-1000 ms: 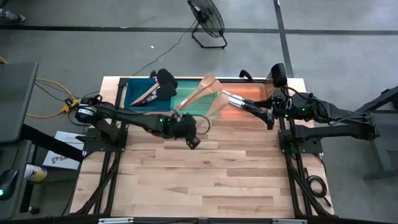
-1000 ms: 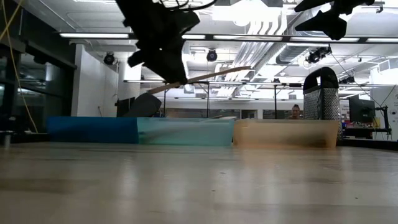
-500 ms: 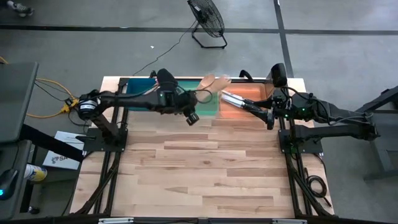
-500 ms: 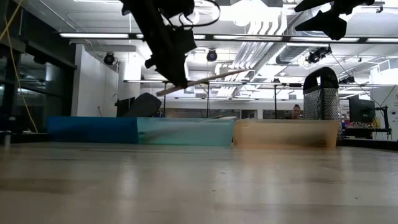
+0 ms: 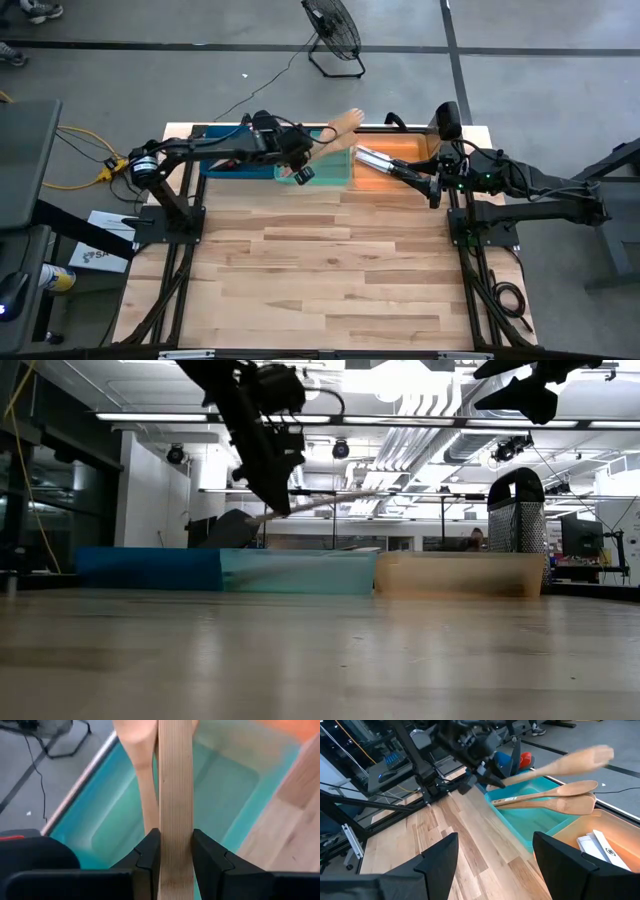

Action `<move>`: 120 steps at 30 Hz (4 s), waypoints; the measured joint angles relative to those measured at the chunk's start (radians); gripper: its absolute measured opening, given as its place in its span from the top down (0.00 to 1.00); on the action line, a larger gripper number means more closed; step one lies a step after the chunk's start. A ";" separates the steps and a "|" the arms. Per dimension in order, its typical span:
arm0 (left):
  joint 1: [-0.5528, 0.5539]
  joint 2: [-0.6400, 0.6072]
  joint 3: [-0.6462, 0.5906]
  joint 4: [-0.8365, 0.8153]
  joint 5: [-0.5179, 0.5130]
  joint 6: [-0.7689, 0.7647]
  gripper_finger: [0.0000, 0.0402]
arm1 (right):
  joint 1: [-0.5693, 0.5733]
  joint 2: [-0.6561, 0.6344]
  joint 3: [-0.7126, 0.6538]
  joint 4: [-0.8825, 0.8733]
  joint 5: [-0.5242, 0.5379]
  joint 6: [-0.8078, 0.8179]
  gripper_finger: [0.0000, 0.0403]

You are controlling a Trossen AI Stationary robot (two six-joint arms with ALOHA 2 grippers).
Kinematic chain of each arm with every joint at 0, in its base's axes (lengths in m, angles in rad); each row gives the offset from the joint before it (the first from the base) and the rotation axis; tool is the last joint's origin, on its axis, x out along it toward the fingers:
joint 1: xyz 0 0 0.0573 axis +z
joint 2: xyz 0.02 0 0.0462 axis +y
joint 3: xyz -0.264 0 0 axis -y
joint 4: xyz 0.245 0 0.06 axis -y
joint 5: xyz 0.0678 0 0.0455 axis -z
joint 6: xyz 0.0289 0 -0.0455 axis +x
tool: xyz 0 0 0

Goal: Pick & Place Kitchen Items
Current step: Put the serving spoon into the green bin, then return to Home Position

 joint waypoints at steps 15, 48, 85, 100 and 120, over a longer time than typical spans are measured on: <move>0.037 0.111 -0.002 -0.009 0.057 0.038 0.80 | 0.000 0.000 0.000 0.000 0.000 0.000 0.38; 0.049 0.174 -0.001 -0.073 0.043 -0.023 0.62 | 0.000 0.000 0.000 0.000 0.000 0.000 0.38; -0.282 -0.163 -0.079 0.351 0.159 -0.083 0.54 | 0.000 0.000 0.000 -0.001 0.000 0.000 0.38; -0.298 -0.702 -0.884 0.911 0.169 -0.083 0.54 | 0.000 0.000 0.000 -0.008 0.000 0.000 0.38; -0.299 -1.255 -1.251 0.902 0.212 -0.102 0.54 | 0.000 0.000 0.000 -0.007 0.000 0.000 0.38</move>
